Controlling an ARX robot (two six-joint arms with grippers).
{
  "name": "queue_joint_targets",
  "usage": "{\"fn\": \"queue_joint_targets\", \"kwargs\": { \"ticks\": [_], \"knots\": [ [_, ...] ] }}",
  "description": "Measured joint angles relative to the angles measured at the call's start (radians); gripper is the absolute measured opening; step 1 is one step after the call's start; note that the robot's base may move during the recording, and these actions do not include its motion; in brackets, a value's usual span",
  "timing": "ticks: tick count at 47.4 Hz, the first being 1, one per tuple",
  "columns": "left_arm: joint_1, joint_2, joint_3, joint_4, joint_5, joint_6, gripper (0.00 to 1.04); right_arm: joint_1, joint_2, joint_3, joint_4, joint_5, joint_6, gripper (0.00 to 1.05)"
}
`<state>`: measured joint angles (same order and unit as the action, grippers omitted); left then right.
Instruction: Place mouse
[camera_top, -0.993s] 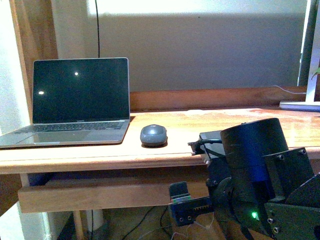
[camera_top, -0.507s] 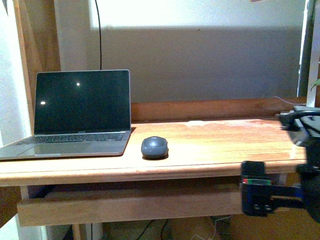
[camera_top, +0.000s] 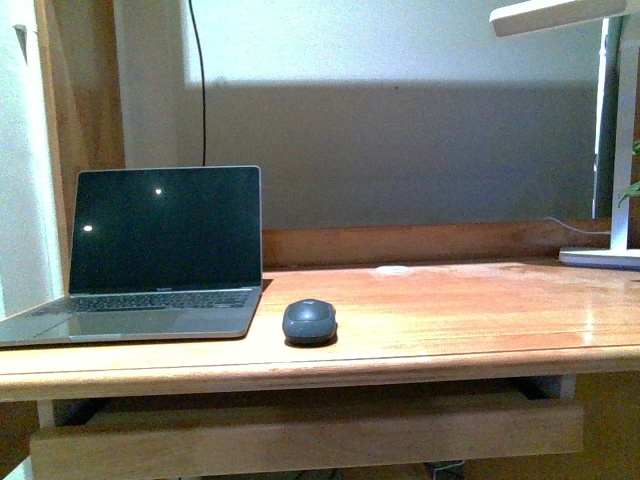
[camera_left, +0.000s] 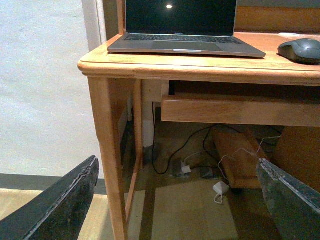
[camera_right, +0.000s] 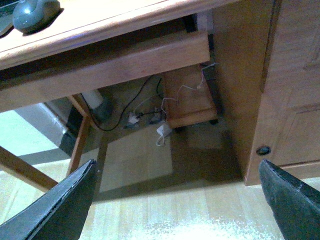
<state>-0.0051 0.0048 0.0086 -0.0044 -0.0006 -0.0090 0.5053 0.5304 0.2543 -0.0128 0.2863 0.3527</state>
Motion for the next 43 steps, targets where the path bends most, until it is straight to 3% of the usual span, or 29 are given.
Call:
{"fn": "queue_joint_targets", "kwargs": {
  "ticks": [2, 4, 7, 14, 16, 18, 21, 27, 43],
  "knots": [
    [0.0, 0.0, 0.0, 0.0, 0.0, 0.0, 0.97, 0.018, -0.068, -0.016, -0.053, 0.026, -0.005, 0.97],
    [0.0, 0.0, 0.0, 0.0, 0.0, 0.0, 0.97, 0.047, -0.171, -0.076, 0.023, 0.148, -0.076, 0.9],
    [0.0, 0.0, 0.0, 0.0, 0.0, 0.0, 0.97, 0.006, -0.288, -0.126, 0.076, 0.16, -0.172, 0.8],
    [0.0, 0.0, 0.0, 0.0, 0.0, 0.0, 0.97, -0.25, -0.455, -0.206, 0.028, -0.064, -0.301, 0.54],
    [0.0, 0.0, 0.0, 0.0, 0.0, 0.0, 0.97, -0.362, -0.497, -0.237, 0.016, -0.201, -0.319, 0.45],
    [0.0, 0.0, 0.0, 0.0, 0.0, 0.0, 0.97, -0.438, -0.513, -0.239, 0.01, -0.254, -0.326, 0.38],
    [0.0, 0.0, 0.0, 0.0, 0.0, 0.0, 0.97, -0.488, -0.521, -0.239, 0.011, -0.266, -0.331, 0.27],
    [0.0, 0.0, 0.0, 0.0, 0.0, 0.0, 0.97, -0.499, -0.524, -0.239, 0.011, -0.284, -0.343, 0.03],
    [0.0, 0.0, 0.0, 0.0, 0.0, 0.0, 0.97, -0.499, -0.524, -0.239, 0.011, -0.284, -0.347, 0.03]
  ]
}}
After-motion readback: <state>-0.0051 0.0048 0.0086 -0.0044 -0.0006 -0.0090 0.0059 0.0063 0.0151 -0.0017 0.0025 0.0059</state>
